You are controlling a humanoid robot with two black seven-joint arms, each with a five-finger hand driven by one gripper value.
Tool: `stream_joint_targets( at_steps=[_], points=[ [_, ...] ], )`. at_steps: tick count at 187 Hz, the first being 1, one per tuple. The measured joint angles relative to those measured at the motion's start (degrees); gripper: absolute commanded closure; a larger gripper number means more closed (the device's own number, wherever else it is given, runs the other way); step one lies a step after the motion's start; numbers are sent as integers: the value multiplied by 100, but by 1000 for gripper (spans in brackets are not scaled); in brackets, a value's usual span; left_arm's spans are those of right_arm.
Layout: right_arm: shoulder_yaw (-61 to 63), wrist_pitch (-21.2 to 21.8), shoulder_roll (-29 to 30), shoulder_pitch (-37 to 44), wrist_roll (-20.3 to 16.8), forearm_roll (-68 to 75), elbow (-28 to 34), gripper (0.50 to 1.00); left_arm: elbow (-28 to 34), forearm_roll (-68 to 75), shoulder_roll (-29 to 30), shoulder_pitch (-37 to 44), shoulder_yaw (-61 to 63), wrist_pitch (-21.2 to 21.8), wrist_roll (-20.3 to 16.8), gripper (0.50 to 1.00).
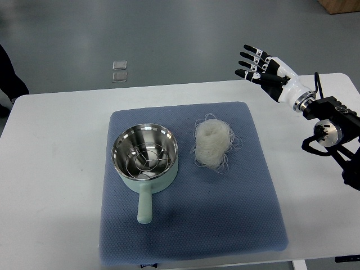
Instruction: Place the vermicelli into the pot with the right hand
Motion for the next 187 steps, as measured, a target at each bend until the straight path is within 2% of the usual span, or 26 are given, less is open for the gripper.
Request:
stream_joint_targets(
  at_steps=[76,114,159,187],
  points=[
    [-82,193,-28,227,-9,-755,38,579,0,0,0,0,-3,0,-2,500],
    [-94,500,-77,295,32,-1487,66,581,1,0,0,0,-3,-1,-2,500],
    [-201,1063,-246,598,527,-3383,206,581,1,0,0,0,-6,-1,-2,500],
    [-717,1165,-339,947,1003,-4492,352,583,1,0,0,0,-7,-1,-2,500]
  ],
)
